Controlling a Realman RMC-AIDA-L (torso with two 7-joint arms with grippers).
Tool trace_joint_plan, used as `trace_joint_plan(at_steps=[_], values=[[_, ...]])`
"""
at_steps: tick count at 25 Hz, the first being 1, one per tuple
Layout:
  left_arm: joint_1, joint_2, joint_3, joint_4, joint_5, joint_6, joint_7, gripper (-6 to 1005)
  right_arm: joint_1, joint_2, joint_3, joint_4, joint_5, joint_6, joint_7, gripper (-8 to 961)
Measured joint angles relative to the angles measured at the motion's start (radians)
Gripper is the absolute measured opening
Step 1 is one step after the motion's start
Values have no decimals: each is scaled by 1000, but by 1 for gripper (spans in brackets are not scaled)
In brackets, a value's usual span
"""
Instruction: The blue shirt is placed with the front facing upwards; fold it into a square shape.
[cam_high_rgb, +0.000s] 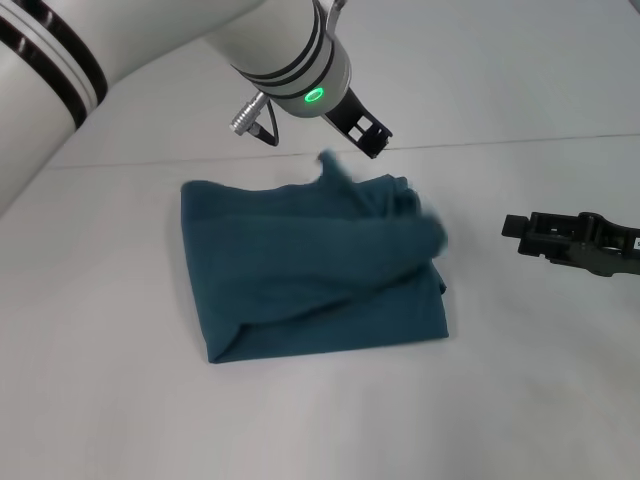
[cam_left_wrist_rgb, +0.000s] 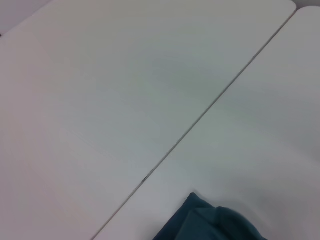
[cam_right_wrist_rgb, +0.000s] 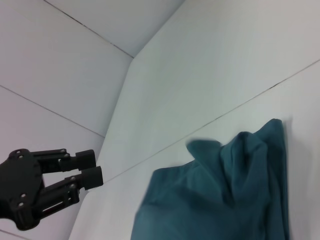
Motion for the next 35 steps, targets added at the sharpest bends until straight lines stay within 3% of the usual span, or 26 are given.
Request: trace_joint_plan(at_steps=[2, 8, 12, 14, 15, 19, 23, 27, 30, 32, 35], values=[[2, 0, -2, 12, -1, -1, -3, 177, 0, 0, 0, 1, 0, 3, 0, 621], [86, 2, -74, 152, -60, -2, -9, 427, 0, -3, 0, 3, 0, 7, 0, 621], [128, 5, -219, 160, -115, 28, -7, 618, 4, -7, 0, 4, 0, 10, 2, 620], [176, 8, -350, 158, -180, 64, -4, 665, 7, -10, 0, 4, -5, 11, 6, 619], [176, 8, -350, 158, -180, 64, -4, 688, 10, -11, -1, 4, -11, 12, 8, 619], [267, 17, -501, 152, -324, 115, 6, 758, 26, -21, -2, 4, -54, 12, 27, 619], [380, 59, -625, 75, -536, 186, 36, 756, 51, -35, -2, -4, -106, 7, 51, 619], [482, 145, -697, -112, -773, 281, 119, 754, 74, -47, -2, -13, -136, 1, 68, 619], [548, 196, -712, -227, -875, 363, 192, 752, 96, -60, -5, -21, -159, -15, 77, 620], [588, 210, -717, -251, -895, 412, 228, 752, 118, -69, -14, -41, -187, -37, 92, 620], [648, 214, -743, -251, -902, 471, 262, 752, 165, -81, -40, -99, -255, -65, 154, 620]])
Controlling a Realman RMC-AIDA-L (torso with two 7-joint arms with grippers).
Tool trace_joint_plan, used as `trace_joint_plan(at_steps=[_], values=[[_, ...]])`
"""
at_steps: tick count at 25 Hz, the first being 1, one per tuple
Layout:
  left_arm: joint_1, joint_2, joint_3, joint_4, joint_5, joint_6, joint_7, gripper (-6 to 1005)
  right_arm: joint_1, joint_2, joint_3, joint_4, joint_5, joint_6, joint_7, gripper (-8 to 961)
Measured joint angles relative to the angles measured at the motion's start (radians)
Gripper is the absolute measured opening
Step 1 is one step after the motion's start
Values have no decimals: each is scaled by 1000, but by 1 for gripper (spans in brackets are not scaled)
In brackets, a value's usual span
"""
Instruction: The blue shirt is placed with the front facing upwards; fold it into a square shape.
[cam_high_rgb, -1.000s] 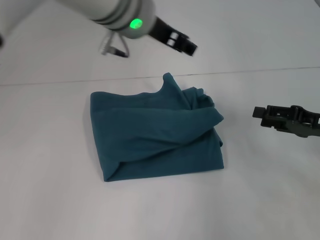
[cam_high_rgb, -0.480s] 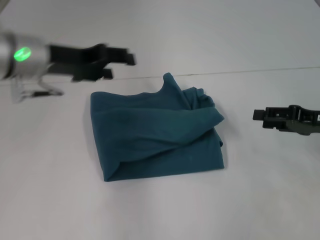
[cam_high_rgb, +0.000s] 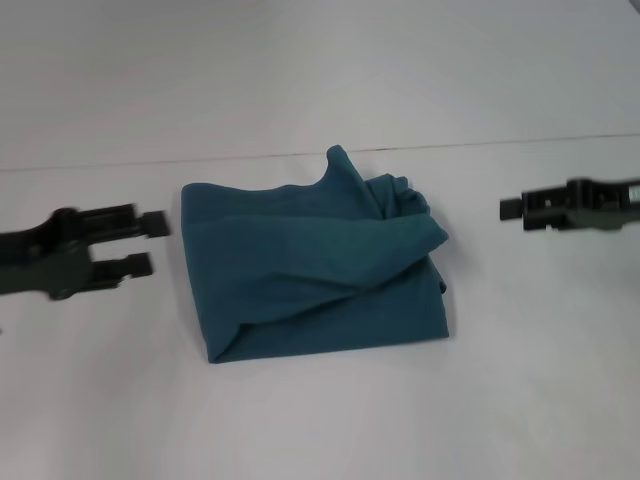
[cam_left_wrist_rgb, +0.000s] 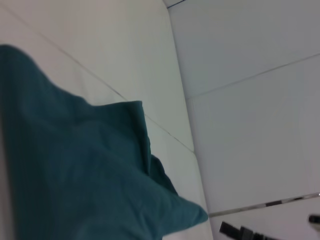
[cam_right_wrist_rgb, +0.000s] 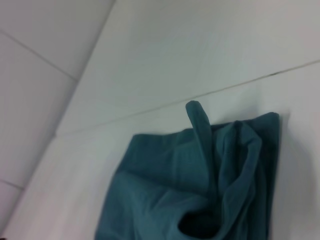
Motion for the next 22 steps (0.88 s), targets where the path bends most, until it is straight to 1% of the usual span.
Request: trace_joint_plan(at_steps=[3, 5, 7, 8, 11, 14, 17, 20, 22], values=[[40, -3, -61, 3, -2, 40, 27, 753, 67, -12, -40, -48, -82, -13, 97, 620], [57, -4, -83, 3, -2, 64, 39, 753, 123, -17, -62, -58, -144, -17, 155, 620], [65, -6, -89, 3, -1, 77, 45, 753, 189, -16, -72, -60, -215, -16, 207, 620], [66, -6, -89, 2, 0, 81, 46, 753, 213, -12, -73, -60, -245, -17, 225, 620], [67, -9, -90, -4, 1, 85, 54, 752, 279, 11, -75, -60, -336, -14, 269, 620], [67, -9, -91, -6, 1, 85, 56, 752, 321, 35, -82, -50, -409, 0, 300, 620], [71, -9, -96, -6, 3, 84, 58, 752, 334, 59, -91, -37, -429, 28, 311, 621], [78, -9, -101, -7, 5, 80, 60, 752, 331, 89, -91, -33, -423, 59, 312, 621], [82, -9, -101, -9, 5, 76, 61, 752, 328, 104, -90, -30, -420, 80, 312, 621]])
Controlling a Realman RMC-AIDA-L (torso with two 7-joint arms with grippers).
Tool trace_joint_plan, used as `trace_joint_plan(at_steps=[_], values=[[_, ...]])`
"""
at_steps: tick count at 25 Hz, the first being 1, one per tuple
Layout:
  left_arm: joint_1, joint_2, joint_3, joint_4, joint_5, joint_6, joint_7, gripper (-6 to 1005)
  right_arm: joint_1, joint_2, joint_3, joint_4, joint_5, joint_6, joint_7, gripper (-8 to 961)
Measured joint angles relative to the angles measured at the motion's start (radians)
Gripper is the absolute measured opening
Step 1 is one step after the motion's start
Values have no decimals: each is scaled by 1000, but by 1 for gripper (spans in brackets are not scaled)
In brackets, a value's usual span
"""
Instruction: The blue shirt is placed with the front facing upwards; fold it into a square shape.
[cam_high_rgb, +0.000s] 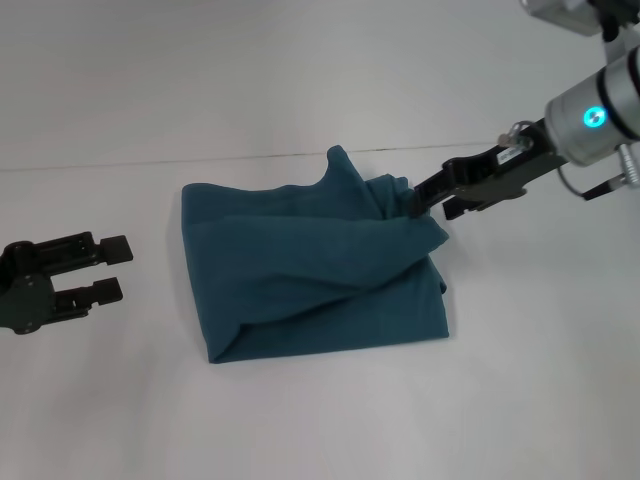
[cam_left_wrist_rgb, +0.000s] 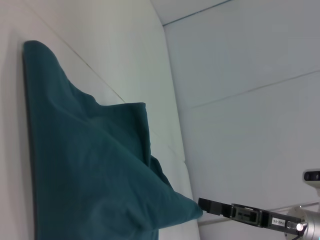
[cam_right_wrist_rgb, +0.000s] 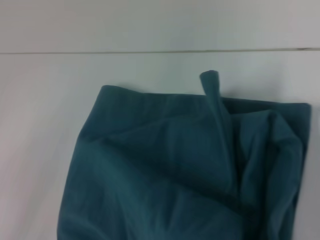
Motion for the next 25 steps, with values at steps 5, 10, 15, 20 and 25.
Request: trace_joint_plan(at_steps=[5, 10, 15, 20, 25], values=[[2, -5, -1, -1, -1, -5, 9, 753, 3, 19, -2, 54, 21, 55, -6, 621], [3, -7, -2, -2, -6, -7, 10, 753, 11, 25, -7, 75, 24, 65, -2, 619], [0, -9, -3, -2, -7, -20, 10, 753, 12, 26, -10, 76, 33, 60, 2, 620], [-4, -12, -3, -3, -6, -24, 10, 752, 17, 29, -10, 74, 42, 51, -5, 507], [-5, -12, -3, -3, -7, -24, 10, 752, 17, 25, -9, 66, 44, 30, -3, 334]])
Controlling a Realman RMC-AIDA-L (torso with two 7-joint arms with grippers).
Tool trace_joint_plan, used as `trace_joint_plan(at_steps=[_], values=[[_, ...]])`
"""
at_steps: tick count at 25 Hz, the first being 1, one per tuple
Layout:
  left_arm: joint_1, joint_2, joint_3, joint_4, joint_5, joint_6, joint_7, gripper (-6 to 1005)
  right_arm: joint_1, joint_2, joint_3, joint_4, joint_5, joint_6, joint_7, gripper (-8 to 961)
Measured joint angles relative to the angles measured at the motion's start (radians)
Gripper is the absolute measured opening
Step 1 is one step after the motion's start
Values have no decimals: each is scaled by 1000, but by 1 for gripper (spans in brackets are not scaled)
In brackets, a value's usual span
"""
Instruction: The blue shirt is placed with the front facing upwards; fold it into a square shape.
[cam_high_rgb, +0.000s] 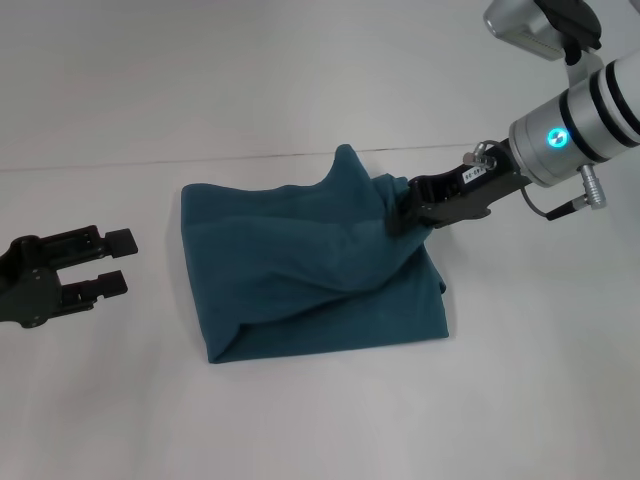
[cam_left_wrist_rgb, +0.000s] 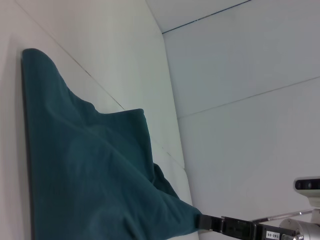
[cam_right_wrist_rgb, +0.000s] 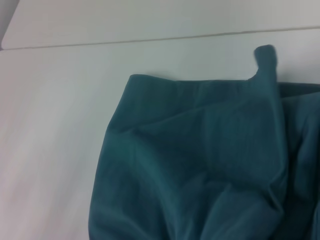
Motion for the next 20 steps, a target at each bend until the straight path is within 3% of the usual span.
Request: trace_joint_plan(at_steps=[7, 14, 20], values=[[-4, 0, 0, 0, -1, 0, -1, 752, -7, -7, 6, 0, 7, -21, 3, 188], [-5, 0, 0, 0, -2, 1, -4, 753, -27, -61, 9, -2, 130, -127, 3, 51], [-4, -2, 0, 0, -2, -9, -4, 752, -83, -74, 1, 35, 116, -125, 4, 29]])
